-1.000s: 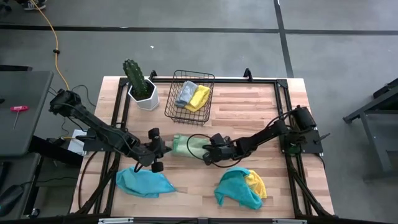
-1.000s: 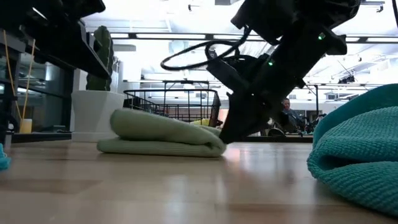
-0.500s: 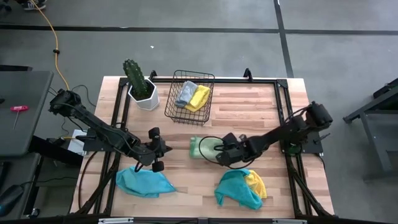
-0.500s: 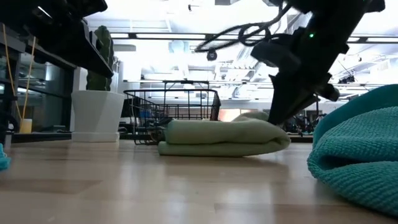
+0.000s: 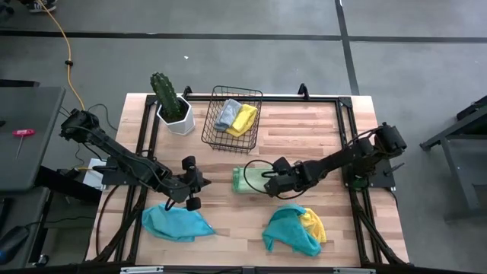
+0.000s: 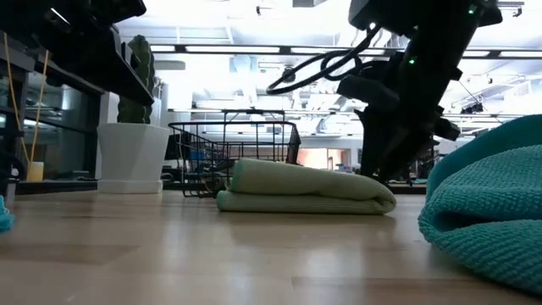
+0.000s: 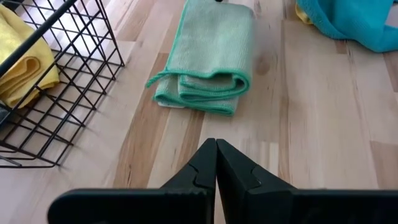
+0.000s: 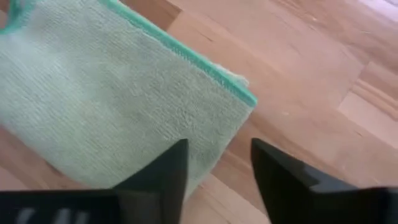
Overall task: Fold microfiber towels
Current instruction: Put the green microfiber cloth into the black wire basket
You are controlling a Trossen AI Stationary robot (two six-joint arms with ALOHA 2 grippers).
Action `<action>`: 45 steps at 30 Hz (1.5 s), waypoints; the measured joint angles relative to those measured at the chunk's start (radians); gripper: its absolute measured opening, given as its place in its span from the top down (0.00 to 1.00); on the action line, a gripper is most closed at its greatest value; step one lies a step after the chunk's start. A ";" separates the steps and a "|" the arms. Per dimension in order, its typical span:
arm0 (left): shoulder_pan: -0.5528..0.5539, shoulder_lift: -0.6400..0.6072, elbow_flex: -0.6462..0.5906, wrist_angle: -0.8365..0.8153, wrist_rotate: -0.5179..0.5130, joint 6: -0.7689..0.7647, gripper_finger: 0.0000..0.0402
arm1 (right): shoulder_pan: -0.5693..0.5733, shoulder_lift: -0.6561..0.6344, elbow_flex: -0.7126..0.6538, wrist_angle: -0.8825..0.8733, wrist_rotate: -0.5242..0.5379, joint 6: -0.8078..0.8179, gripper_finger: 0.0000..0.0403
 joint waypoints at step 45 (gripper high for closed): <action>-0.001 -0.024 0.059 -0.011 -0.049 -0.056 1.00 | -0.006 0.091 0.014 0.172 0.001 -0.131 0.98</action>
